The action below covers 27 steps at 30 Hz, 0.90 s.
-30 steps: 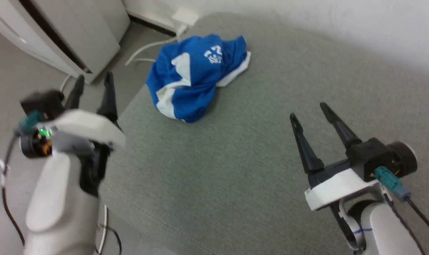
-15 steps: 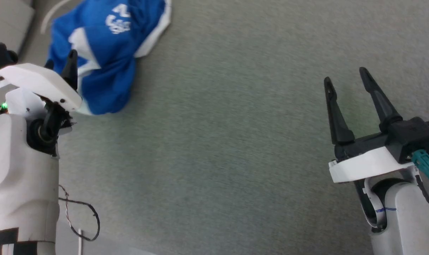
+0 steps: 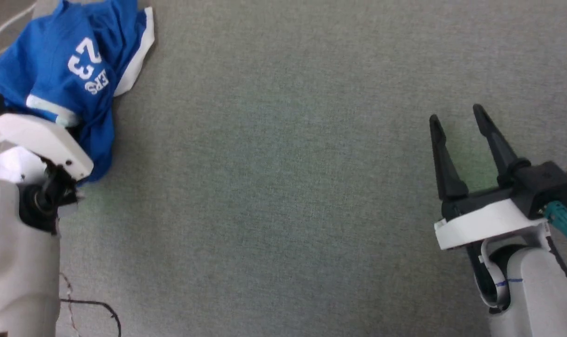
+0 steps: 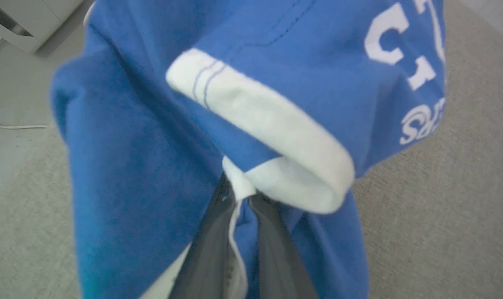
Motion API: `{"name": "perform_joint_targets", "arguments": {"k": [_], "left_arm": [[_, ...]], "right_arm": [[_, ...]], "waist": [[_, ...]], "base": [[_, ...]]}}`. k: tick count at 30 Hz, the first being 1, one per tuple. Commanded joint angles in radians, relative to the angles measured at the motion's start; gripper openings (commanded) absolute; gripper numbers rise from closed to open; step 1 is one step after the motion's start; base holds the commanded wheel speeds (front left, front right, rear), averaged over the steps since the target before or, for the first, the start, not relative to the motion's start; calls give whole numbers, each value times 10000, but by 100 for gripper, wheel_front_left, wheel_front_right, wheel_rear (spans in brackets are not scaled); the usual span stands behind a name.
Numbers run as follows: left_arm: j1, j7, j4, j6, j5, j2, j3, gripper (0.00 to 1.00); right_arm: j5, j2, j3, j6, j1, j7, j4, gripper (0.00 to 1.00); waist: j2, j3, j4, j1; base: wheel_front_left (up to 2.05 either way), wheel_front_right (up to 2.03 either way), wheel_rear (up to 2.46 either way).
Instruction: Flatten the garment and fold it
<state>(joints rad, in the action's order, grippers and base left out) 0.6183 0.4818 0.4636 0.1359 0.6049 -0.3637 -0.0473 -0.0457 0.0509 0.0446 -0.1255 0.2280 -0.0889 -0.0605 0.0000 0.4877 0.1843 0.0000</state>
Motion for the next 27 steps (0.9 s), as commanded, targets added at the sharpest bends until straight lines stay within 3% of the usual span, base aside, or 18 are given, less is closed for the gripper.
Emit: {"name": "perform_joint_targets", "arguments": {"k": [1, 8, 13, 18, 27], "left_arm": [[-213, -194, -206, 112, -166, -198, -51, 0], [-275, -2752, -1930, 159, -1459, -1051, -106, 0], [337, -4169, -3217, -73, -2149, -1218, 271, 0], [1092, -4636, -4208, -310, -2452, -750, 1093, 0], [1560, -4685, -4345, -821, -2269, 933, 2964, 0]], "right_arm": [[-115, -5, 19, -52, -149, -76, 87, 100], [-730, -6, -16, -52, -754, -323, 696, 100], [-1043, -6, -41, -52, -1059, -466, 977, 100], [-1232, -6, -93, -52, -1178, -547, 1122, 100], [-1289, -6, -192, -52, -1172, -496, 1104, 100]], "waist": [[0, -1083, 89, 0], [0, -2862, 6, 0], [0, -3728, -374, 0], [0, -4161, -1063, 0], [0, -4136, -2715, 0]], "base": [[0, 0, 0], [0, 0, 0], [0, 0, 0], [0, 0, 0], [0, 0, 0]]}}
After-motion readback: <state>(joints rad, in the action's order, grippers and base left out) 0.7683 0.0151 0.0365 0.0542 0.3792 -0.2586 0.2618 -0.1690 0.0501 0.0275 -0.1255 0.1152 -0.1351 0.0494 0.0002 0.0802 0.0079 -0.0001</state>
